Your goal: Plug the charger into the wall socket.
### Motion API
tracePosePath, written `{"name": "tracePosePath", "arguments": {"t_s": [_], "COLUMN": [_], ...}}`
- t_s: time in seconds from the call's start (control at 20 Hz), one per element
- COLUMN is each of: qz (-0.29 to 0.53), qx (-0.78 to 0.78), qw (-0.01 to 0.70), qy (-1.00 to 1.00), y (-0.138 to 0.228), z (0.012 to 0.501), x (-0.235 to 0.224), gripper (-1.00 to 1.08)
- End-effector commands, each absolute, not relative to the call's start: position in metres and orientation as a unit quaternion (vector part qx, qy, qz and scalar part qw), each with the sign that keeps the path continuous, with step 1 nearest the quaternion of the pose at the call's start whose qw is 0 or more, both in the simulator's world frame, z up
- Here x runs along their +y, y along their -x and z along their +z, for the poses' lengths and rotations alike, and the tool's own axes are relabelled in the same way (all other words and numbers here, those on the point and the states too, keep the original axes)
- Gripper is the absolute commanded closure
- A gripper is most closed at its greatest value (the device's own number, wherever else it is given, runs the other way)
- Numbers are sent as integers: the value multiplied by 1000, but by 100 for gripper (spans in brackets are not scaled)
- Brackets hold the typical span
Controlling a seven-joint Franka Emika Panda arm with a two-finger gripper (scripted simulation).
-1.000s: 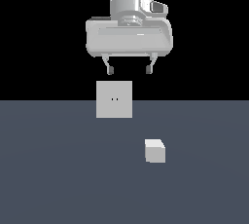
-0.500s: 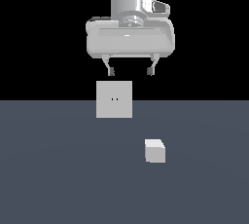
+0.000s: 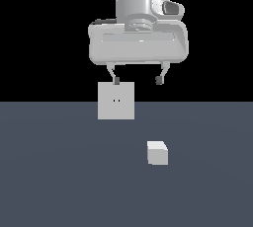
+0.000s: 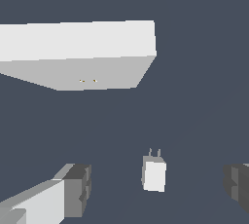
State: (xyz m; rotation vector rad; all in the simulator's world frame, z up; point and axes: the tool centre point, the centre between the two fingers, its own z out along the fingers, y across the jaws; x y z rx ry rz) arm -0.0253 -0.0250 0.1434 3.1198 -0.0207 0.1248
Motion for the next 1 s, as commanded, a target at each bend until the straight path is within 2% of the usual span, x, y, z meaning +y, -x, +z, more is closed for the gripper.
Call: {"name": "tracePosePath", "arguments": {"t_s": [0.0,0.95], "qz": [50,121], "qx": [-12,-50], "qw": [9,8], "qy": [-999,-991], "y": [33,78], "z": [135,73], "x": [-28,-49], "gripper": [-92,-92]}}
